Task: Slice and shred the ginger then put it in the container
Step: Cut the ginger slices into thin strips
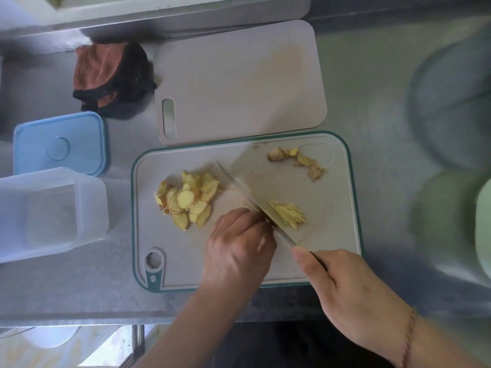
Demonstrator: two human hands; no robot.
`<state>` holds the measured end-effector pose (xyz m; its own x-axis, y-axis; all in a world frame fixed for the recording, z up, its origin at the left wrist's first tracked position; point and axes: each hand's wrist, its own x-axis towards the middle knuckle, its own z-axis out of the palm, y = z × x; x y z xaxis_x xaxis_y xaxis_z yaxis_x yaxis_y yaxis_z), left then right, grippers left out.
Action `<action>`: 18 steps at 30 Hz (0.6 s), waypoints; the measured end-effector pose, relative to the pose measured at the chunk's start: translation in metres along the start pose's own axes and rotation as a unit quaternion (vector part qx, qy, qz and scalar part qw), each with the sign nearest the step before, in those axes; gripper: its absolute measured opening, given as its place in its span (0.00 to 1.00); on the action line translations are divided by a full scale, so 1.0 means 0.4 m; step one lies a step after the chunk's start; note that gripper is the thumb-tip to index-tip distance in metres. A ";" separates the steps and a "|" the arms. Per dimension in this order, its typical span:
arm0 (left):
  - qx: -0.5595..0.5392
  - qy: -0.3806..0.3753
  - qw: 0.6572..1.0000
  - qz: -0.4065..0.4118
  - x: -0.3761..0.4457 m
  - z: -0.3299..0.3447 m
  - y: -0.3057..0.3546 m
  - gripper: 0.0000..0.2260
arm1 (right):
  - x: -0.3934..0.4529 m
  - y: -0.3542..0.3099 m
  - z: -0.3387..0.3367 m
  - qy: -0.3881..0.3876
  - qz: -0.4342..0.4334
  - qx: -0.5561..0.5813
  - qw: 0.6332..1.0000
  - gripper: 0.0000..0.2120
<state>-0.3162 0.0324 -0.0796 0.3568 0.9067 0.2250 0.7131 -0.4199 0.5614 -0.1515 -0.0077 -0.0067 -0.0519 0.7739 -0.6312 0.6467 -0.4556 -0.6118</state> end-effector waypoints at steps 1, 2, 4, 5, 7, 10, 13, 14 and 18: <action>0.000 -0.001 1.000 0.001 0.000 0.000 0.000 0.05 | -0.002 0.003 -0.001 0.000 0.000 -0.002 1.000 0.27; 0.003 -0.001 1.000 0.004 -0.001 0.001 -0.001 0.05 | -0.003 0.005 -0.001 0.001 0.000 -0.003 1.000 0.28; 0.016 0.001 1.000 0.013 -0.005 0.003 -0.001 0.06 | -0.006 0.005 -0.002 -0.001 0.000 -0.003 1.000 0.28; 0.023 0.002 1.000 0.017 -0.006 0.004 -0.001 0.06 | -0.007 0.004 -0.002 -0.003 0.001 -0.002 1.000 0.28; 0.029 0.006 0.999 0.021 -0.010 0.007 -0.004 0.06 | -0.008 0.003 -0.003 -0.003 0.001 0.001 1.000 0.28; 0.037 0.006 0.999 0.028 -0.016 0.011 -0.006 0.04 | -0.007 0.001 -0.003 -0.003 0.004 0.002 1.000 0.28; 0.047 0.012 0.998 0.031 -0.019 0.013 -0.005 0.02 | -0.010 -0.001 -0.005 -0.005 0.006 0.008 1.000 0.27; 0.048 0.014 0.998 0.030 -0.019 0.014 -0.005 0.02 | -0.010 -0.002 -0.007 -0.006 0.007 0.010 1.000 0.27; 0.042 0.019 0.999 0.027 -0.019 0.014 -0.004 0.01 | -0.012 -0.005 -0.011 -0.008 0.008 0.013 1.000 0.27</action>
<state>-0.3167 0.0259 -0.0867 0.3739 0.8829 0.2840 0.7417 -0.4685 0.4800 -0.1491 -0.0087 -0.0002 -0.0532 0.7593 -0.6486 0.6269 -0.4802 -0.6135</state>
